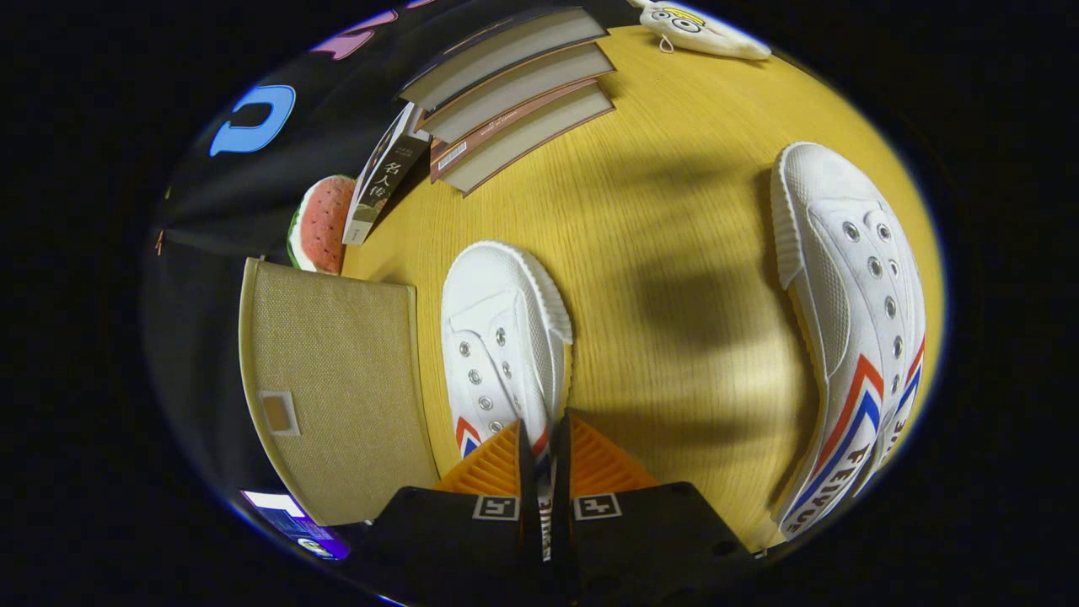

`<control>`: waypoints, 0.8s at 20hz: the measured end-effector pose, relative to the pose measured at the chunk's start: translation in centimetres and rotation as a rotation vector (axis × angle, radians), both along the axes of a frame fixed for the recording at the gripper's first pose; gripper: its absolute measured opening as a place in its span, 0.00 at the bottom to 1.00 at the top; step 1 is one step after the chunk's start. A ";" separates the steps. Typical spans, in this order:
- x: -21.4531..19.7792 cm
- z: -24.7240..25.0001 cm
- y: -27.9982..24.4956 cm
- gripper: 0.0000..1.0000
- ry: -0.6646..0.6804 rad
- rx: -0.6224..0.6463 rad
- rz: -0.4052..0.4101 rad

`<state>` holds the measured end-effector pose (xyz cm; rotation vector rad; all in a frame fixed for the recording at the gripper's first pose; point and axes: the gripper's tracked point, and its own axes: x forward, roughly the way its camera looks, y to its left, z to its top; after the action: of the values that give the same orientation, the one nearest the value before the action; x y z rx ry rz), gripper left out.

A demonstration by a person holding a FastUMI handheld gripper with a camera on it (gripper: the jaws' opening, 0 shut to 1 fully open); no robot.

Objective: Open the storage box then place both shoes into the box .Put the left shoe in first, then the right shoe, with the right side of both shoes facing outward in a uniform manner.

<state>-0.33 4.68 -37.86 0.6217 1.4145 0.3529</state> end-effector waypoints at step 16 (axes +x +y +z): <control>0.4 17.2 2.0 0.08 -0.186 0.029 -0.074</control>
<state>0.10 6.68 -20.71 0.6467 1.2075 0.3635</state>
